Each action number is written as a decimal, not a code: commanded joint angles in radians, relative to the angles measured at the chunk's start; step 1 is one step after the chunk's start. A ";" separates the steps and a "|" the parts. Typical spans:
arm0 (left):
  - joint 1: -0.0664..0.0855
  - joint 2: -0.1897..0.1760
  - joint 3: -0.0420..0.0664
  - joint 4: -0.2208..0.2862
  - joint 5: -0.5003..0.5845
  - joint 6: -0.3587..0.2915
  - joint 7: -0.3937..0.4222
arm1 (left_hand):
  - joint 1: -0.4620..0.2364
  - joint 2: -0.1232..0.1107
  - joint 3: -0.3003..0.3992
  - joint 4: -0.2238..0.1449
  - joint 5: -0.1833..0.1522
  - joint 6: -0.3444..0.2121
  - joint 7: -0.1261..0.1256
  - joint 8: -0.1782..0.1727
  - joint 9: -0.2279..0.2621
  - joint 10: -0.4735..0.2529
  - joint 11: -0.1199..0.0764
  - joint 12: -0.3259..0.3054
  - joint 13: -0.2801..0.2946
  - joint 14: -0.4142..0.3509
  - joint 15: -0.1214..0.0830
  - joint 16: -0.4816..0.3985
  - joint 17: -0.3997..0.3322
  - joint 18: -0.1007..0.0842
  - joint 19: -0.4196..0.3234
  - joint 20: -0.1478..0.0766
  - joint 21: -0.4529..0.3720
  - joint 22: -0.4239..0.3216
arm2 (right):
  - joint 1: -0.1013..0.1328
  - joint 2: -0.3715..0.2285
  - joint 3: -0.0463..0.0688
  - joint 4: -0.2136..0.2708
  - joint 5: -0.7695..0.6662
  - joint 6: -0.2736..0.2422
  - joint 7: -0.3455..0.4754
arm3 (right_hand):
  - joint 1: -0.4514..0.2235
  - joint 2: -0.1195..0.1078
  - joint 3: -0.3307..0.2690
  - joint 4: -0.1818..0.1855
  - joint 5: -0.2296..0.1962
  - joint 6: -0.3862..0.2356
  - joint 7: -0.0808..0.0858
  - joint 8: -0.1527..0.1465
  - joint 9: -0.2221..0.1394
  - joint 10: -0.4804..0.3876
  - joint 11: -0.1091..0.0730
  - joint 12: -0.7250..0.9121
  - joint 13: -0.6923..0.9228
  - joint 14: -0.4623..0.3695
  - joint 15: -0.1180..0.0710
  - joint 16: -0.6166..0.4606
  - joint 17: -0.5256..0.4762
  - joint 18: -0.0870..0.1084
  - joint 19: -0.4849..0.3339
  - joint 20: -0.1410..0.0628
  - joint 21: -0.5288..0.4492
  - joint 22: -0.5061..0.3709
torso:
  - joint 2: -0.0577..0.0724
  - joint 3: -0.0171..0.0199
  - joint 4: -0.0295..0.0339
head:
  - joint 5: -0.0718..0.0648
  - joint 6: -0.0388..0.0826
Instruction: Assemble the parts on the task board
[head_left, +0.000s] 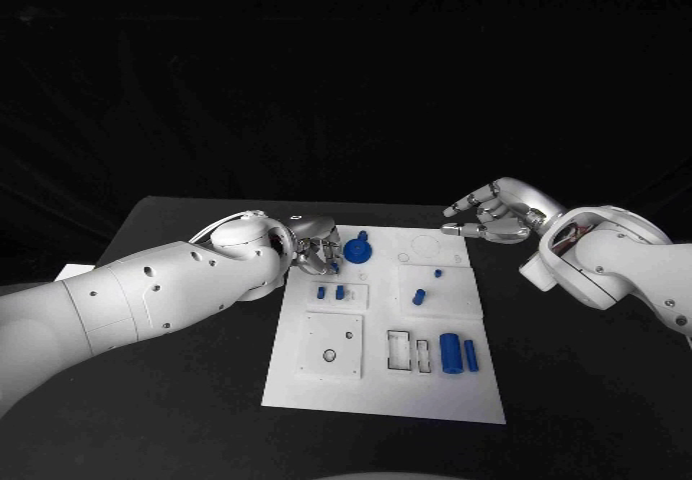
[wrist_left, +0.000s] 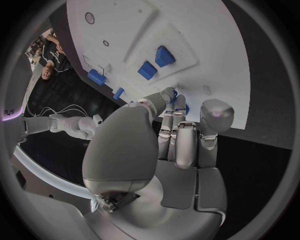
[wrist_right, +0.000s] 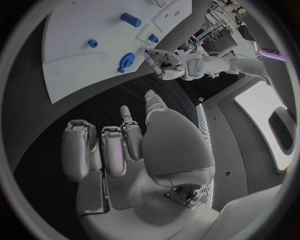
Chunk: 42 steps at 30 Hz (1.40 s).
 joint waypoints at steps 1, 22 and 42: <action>0.000 0.001 0.000 0.003 0.004 0.026 -0.001 | -0.010 -0.001 0.002 -0.005 0.003 0.004 0.001 -0.004 0.000 0.007 0.002 -0.005 0.001 0.042 0.005 0.006 -0.001 -0.015 0.023 0.001 0.004 0.001 | -0.001 0.001 0.000 0.001 -0.003 0.014 0.006 | 0.000 0.006 -0.007 0.000 0.000 -0.003 -0.003 0.006 0.001 -0.004 0.001 0.002 0.117 0.074 0.001 -0.005 0.133 0.014 -0.002 0.000 -0.006 0.000 | 0.000 -0.0010 0.0001 | -0.001 -0.001; -0.009 0.020 -0.005 -0.018 -0.001 0.046 -0.001 | -0.013 -0.001 0.001 -0.007 0.003 0.008 0.000 -0.004 0.000 0.013 0.001 -0.007 0.002 0.042 0.005 0.007 -0.002 -0.015 0.023 0.001 0.005 0.003 | -0.001 0.004 0.000 0.000 -0.003 0.016 0.007 | 0.000 0.006 -0.007 0.000 0.000 -0.003 -0.003 0.006 0.001 -0.004 0.001 0.002 0.117 0.074 0.001 -0.005 0.133 0.014 -0.002 0.000 -0.006 0.000 | 0.001 -0.0001 -0.0005 | -0.001 -0.006; -0.010 0.018 -0.005 -0.019 -0.009 0.054 -0.007 | -0.024 -0.003 -0.004 -0.015 0.003 0.013 -0.001 -0.012 -0.002 0.020 0.000 -0.022 0.006 0.041 0.003 0.008 -0.004 -0.015 0.022 0.000 0.010 0.010 | -0.001 0.003 0.000 -0.001 -0.003 0.016 0.008 | 0.000 0.006 -0.007 0.000 0.000 -0.003 -0.003 0.006 0.001 -0.004 0.001 0.002 0.117 0.074 0.001 -0.005 0.133 0.014 -0.002 0.000 -0.006 0.000 | 0.000 -0.0003 0.0004 | 0.000 -0.006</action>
